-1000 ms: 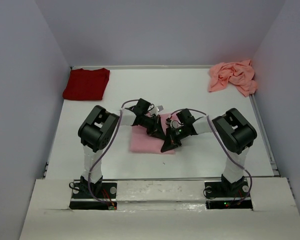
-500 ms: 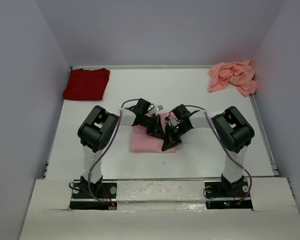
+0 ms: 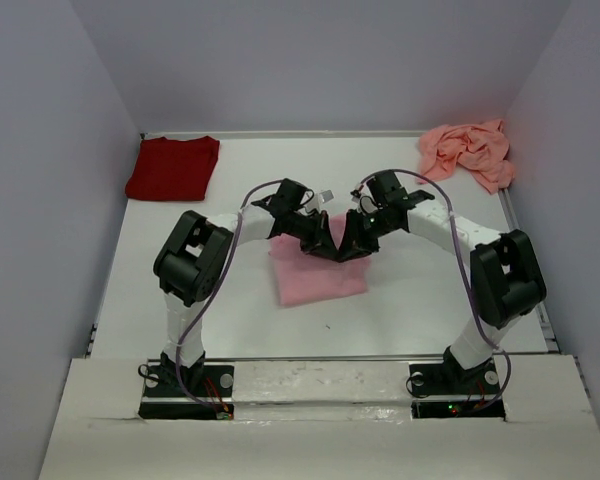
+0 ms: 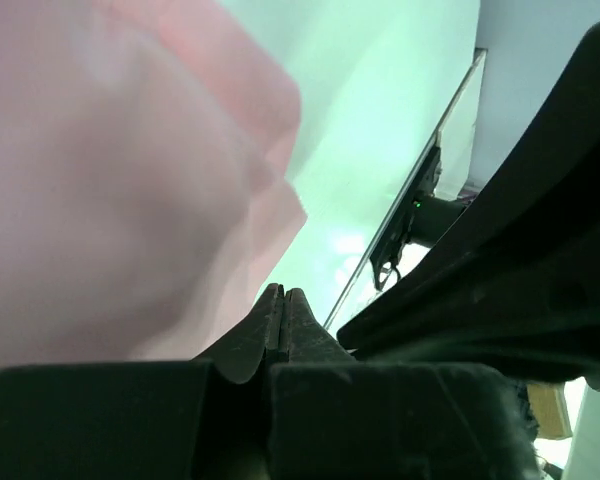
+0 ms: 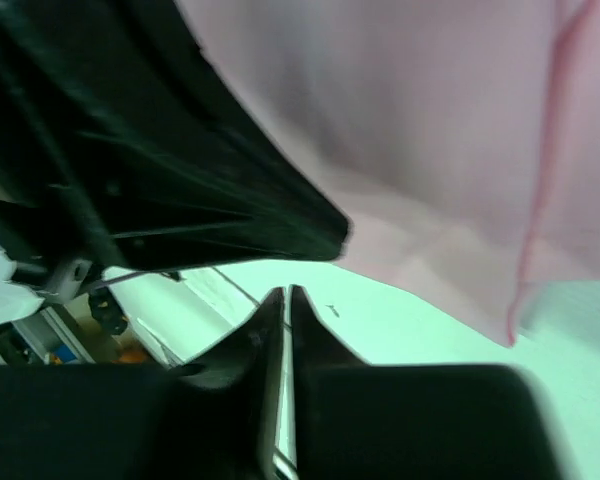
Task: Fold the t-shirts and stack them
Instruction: Fold the tshirt
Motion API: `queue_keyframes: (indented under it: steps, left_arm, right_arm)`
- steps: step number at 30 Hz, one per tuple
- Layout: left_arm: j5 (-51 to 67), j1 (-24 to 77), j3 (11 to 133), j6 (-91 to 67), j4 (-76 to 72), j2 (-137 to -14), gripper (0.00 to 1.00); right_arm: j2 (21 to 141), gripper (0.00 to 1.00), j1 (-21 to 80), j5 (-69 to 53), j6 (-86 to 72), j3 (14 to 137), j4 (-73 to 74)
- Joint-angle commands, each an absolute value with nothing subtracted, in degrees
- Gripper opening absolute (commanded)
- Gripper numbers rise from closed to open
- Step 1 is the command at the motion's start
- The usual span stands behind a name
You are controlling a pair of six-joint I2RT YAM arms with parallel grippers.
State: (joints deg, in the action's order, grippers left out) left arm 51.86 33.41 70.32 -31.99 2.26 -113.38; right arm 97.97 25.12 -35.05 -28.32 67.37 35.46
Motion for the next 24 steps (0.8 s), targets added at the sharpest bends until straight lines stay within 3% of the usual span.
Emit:
queue_keyframes:
  steps: [1,2,3,5,24]
  left_arm:
    - [53.61,33.66,74.87,-31.64,4.39,-111.18,0.0]
    - [53.7,33.66,75.32,-31.64,4.57,-111.27,0.0]
    - [53.7,33.66,75.76,-31.55,5.09,-111.27,0.0]
    - [53.7,33.66,76.9,-31.11,6.24,-111.18,0.0]
    - [45.62,23.38,77.25,-25.58,17.22,-104.85,0.0]
  right_arm:
    - [97.12,0.28,25.58,-38.75,-28.21,71.62,36.83]
    - [97.03,0.38,25.58,-38.32,-28.04,72.24,36.91]
    - [96.94,0.59,25.58,-36.58,-27.78,73.64,37.0]
    - [97.38,0.69,25.58,-35.34,-27.07,74.7,37.09]
    - [105.82,0.7,19.95,-36.12,-21.36,84.2,37.27]
